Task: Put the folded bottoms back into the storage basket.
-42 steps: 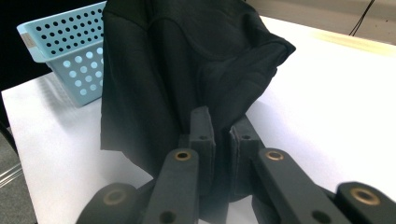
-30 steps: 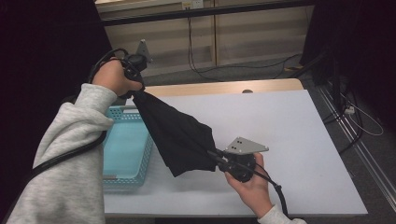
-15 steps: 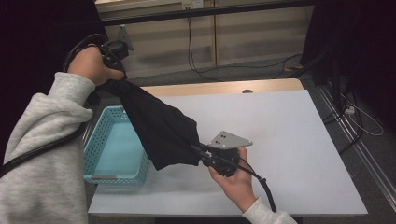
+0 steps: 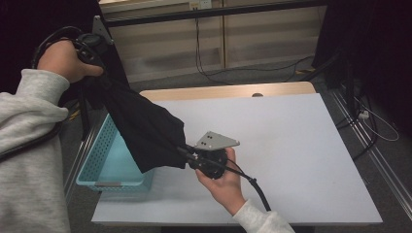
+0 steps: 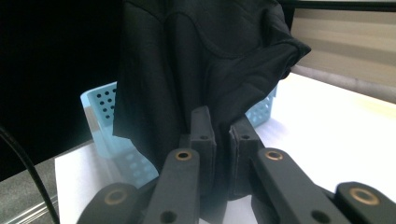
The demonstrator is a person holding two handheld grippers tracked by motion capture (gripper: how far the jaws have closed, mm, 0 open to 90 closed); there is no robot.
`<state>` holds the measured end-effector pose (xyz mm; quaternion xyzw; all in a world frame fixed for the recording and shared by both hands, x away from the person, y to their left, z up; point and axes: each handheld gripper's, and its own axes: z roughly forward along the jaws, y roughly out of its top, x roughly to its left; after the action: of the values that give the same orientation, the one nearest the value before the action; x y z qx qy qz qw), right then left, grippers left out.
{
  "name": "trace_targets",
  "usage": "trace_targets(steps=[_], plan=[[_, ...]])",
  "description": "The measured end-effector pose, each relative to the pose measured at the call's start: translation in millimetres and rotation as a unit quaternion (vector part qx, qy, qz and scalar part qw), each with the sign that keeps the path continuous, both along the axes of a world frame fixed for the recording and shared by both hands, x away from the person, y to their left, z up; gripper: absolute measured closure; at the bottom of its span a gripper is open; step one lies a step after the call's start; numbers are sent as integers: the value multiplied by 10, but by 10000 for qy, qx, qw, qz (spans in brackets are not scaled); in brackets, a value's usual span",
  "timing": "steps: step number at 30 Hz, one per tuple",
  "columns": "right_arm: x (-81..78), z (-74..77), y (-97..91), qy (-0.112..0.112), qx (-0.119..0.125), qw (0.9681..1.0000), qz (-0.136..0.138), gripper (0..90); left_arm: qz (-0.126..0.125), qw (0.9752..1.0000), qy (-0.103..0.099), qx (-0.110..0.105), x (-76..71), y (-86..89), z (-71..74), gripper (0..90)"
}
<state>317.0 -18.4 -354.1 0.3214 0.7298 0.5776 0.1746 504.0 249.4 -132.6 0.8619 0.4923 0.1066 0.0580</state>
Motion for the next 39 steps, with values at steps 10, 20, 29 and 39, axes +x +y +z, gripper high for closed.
trace_targets(steps=[10,20,29,39], plan=[[76,7,288,9,-1,9998,204,831,158,9998,-88,-39,64,266,-37,841],[147,-28,565,14,35,9993,384,832,383,9992,-112,-52,151,539,-104,841],[231,-90,890,-22,15,9985,539,834,498,9986,-189,-35,367,737,-193,841],[223,-141,740,-189,-505,9981,306,431,223,9971,-664,-282,358,791,-809,474]])
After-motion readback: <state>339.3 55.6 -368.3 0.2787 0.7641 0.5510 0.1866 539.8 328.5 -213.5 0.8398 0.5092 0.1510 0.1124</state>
